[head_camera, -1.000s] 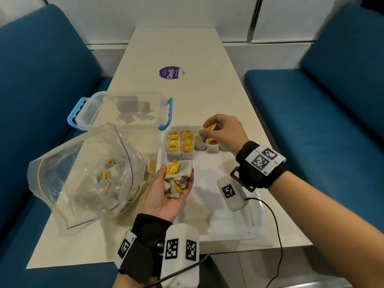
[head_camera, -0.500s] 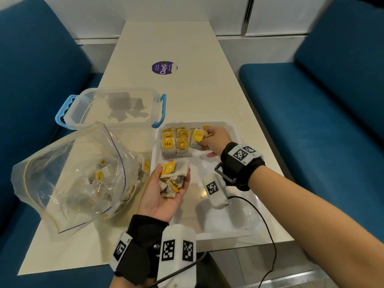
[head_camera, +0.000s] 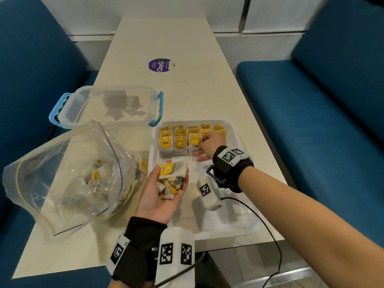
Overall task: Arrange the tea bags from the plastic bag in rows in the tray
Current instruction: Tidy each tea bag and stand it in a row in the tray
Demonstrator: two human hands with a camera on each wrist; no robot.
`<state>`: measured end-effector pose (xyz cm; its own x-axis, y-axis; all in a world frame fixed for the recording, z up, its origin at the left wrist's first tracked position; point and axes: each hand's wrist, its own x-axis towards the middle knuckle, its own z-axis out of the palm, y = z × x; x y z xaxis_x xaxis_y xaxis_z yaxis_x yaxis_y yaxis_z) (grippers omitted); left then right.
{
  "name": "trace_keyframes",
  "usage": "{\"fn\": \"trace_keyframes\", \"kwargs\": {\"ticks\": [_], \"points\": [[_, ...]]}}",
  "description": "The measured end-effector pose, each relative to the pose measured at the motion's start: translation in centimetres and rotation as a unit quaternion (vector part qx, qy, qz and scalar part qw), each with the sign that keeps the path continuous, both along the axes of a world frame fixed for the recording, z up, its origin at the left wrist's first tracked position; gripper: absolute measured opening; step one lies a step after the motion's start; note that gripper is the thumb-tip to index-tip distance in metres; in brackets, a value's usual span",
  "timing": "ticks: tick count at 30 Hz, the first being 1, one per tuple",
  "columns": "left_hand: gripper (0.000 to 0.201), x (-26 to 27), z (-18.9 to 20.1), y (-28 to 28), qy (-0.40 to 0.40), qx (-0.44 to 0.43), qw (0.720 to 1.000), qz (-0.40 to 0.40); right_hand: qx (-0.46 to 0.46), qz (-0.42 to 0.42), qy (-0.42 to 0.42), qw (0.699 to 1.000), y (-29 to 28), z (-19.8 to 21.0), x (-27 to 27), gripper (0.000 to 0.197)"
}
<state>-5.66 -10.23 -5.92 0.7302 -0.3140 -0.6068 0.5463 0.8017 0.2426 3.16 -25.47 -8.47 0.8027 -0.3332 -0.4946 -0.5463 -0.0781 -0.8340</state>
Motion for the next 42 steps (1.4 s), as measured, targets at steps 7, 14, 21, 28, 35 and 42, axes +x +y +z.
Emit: {"fn": "trace_keyframes", "kwargs": {"ticks": [7,14,21,28,35,42], "points": [[0.028,0.1,-0.1,0.1,-0.001,-0.001,1.0,-0.003,0.001,-0.03,0.027,0.999,0.4,-0.2,0.2,0.023],[0.029,0.0,0.1,0.0,-0.007,0.0,1.0,-0.009,-0.027,-0.018,0.021,0.999,0.4,-0.5,0.1,0.033],[0.03,0.1,0.1,-0.2,-0.005,-0.001,1.0,-0.015,-0.046,-0.016,0.03,0.998,0.6,-0.6,0.0,0.034],[0.031,0.0,-0.1,-0.1,-0.007,-0.004,1.0,-0.012,-0.036,-0.019,0.036,0.999,0.4,-0.3,-0.3,0.032],[0.029,0.0,0.0,0.0,-0.011,-0.011,1.0,-0.007,-0.077,0.029,0.032,0.996,0.5,0.4,-1.0,0.031],[0.031,0.1,0.4,0.2,-0.021,-0.003,1.0,0.0,-0.164,0.114,-0.142,0.97,1.1,5.5,-2.6,0.017]]}}
